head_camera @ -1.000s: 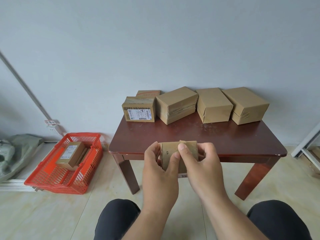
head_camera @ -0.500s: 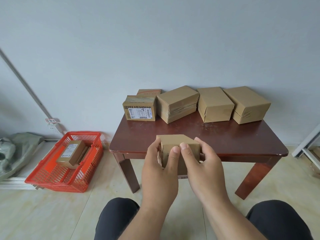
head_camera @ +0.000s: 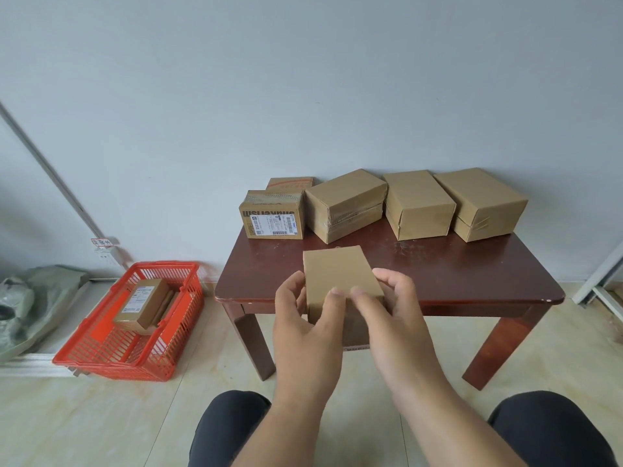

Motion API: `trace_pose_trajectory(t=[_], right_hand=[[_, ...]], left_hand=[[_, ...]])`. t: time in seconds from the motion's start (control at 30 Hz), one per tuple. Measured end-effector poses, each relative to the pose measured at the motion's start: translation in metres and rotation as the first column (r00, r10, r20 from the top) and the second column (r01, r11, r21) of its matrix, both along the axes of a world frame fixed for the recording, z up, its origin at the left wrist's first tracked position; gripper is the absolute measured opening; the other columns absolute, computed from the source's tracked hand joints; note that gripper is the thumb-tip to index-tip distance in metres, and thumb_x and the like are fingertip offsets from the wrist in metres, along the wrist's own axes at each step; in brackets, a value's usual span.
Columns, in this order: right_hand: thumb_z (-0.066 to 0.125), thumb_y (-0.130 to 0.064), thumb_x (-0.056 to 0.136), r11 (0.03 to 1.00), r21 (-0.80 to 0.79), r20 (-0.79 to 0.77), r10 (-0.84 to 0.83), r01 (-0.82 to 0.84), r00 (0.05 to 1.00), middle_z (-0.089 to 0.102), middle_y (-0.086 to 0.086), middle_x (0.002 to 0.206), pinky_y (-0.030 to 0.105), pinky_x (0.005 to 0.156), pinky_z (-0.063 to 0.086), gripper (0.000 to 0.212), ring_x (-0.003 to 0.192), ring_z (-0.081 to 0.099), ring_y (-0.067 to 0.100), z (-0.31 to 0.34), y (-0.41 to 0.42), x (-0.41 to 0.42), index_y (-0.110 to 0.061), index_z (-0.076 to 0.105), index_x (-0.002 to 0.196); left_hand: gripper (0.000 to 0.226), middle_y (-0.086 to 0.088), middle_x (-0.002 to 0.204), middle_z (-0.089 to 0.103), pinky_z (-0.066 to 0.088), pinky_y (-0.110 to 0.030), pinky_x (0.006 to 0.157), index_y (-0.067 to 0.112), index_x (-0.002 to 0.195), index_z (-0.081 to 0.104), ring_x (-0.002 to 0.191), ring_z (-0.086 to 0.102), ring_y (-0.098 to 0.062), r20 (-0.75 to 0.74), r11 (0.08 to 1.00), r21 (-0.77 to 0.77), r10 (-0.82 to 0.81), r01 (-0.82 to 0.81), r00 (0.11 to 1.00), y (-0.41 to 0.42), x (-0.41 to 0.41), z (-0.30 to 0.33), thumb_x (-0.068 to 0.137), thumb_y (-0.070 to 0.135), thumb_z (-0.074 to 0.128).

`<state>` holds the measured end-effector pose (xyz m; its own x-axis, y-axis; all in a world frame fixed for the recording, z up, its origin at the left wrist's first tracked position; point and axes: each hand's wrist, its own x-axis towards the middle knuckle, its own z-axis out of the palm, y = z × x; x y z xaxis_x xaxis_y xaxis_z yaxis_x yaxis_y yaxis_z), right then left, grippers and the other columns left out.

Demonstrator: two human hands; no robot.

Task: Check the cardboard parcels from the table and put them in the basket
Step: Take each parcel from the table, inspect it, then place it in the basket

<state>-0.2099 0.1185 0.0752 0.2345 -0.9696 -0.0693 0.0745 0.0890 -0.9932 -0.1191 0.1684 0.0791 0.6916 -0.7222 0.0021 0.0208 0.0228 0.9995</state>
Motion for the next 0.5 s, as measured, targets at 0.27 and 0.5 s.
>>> trace_pose_trajectory(t=[0.27,0.5], right_hand=[[0.059,-0.014,0.102,0.987,0.01,-0.022,0.162,-0.162,0.987,0.079,-0.019,0.106,0.023,0.085,0.053,0.045,0.1,0.074,-0.001,0.007,0.002,-0.008,-0.046,0.054,0.134],[0.069,-0.029,0.099,0.999,-0.024,-0.038,0.04,-0.041,0.998,0.073,-0.027,0.1,0.027,0.08,0.057,0.028,0.091,0.072,-0.004,0.004,-0.008,-0.006,-0.042,0.059,0.122]], left_hand=[[0.045,0.024,0.116,0.074,0.054,-0.019,0.092,0.048,0.142,0.05,0.114,0.068,0.001,0.072,0.985,0.042,-0.171,0.168,0.983,0.001,0.007,-0.002,0.102,0.029,0.058],[0.042,0.025,0.114,0.073,0.054,-0.012,0.082,0.034,0.146,0.049,0.108,0.07,0.004,0.122,0.983,0.014,-0.182,0.181,0.976,0.004,-0.002,-0.002,0.107,0.022,0.058]])
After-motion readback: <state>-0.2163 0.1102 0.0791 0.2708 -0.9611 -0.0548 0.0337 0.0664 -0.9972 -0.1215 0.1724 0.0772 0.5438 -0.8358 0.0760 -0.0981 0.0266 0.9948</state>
